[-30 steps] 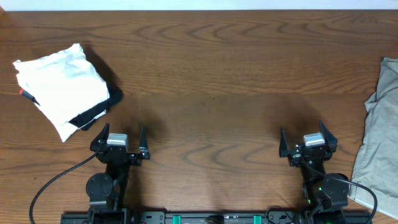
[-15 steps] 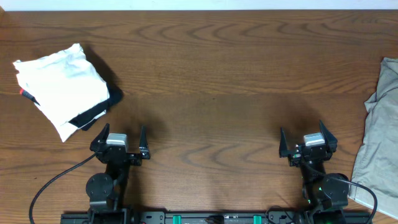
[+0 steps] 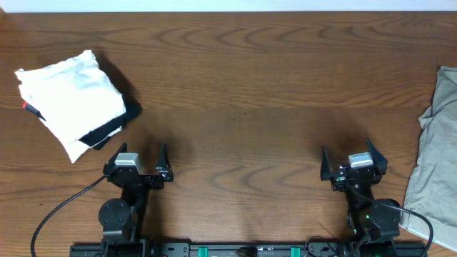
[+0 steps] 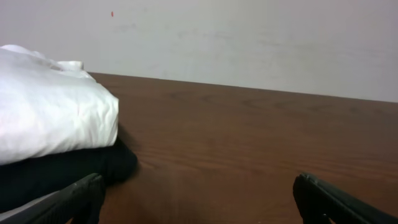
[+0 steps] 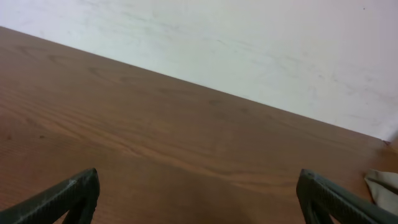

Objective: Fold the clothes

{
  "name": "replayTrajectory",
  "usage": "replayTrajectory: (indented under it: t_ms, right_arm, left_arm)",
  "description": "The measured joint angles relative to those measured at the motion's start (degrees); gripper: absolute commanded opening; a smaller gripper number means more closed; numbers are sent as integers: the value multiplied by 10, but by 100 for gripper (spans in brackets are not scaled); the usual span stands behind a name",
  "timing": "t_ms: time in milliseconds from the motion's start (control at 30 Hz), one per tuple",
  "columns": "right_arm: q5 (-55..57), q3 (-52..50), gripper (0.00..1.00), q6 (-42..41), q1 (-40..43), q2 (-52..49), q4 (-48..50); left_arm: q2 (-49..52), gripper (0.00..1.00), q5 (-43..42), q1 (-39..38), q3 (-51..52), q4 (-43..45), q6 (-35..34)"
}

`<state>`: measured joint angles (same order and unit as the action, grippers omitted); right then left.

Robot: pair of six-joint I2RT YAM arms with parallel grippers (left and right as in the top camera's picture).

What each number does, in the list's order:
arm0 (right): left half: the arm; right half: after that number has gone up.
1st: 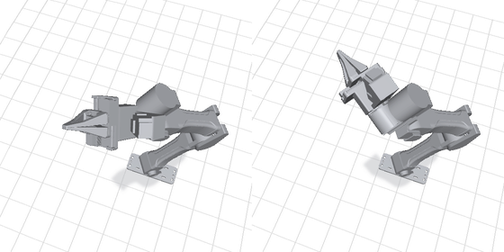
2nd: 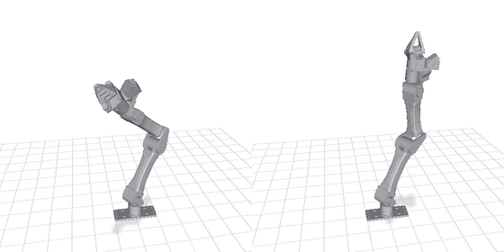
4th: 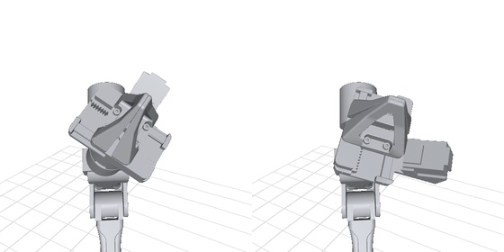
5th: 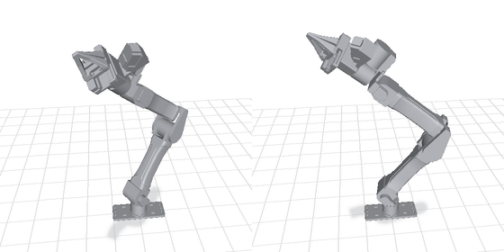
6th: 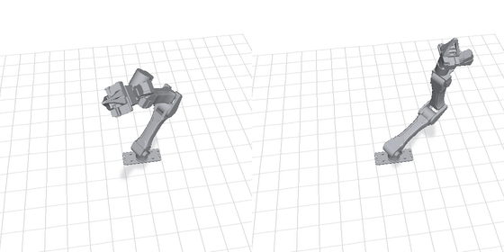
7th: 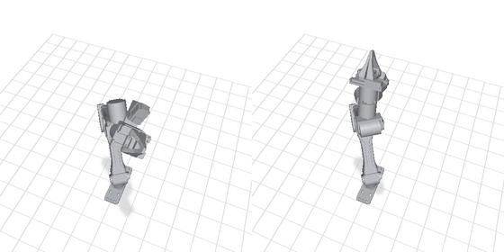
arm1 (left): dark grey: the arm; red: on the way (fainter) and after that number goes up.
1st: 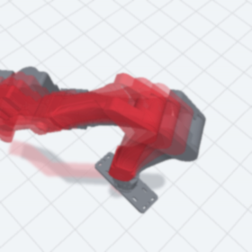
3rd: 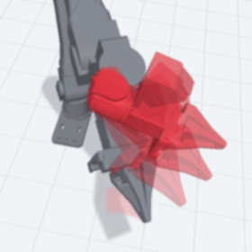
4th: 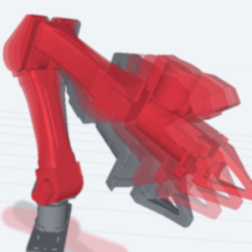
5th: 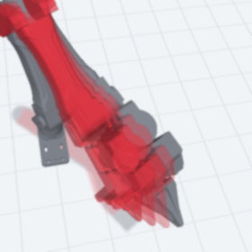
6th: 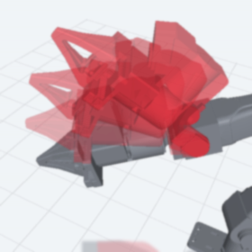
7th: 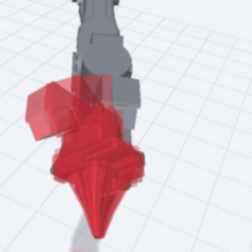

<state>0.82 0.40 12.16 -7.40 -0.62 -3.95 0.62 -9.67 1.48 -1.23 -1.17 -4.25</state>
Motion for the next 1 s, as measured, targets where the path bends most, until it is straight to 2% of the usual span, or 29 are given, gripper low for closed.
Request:
replayTrajectory:
  t_ms: [233, 433, 767, 1000]
  right_arm:
    - [-2, 0, 99, -41, 0, 0, 0]
    - [-2, 1, 99, -87, 0, 0, -3]
    - [22, 87, 99, -127, 0, -41, -140]
    - [61, 206, 99, -179, 0, -164, -242]
  left_arm:
    - [0, 98, 0, 0, -10, -20, -31]
    - [28, 98, -2, 0, -38, -77, -50]
    - [190, 98, -2, 0, -185, -125, -52]
    - [342, 98, -3, 0, -294, -211, -51]
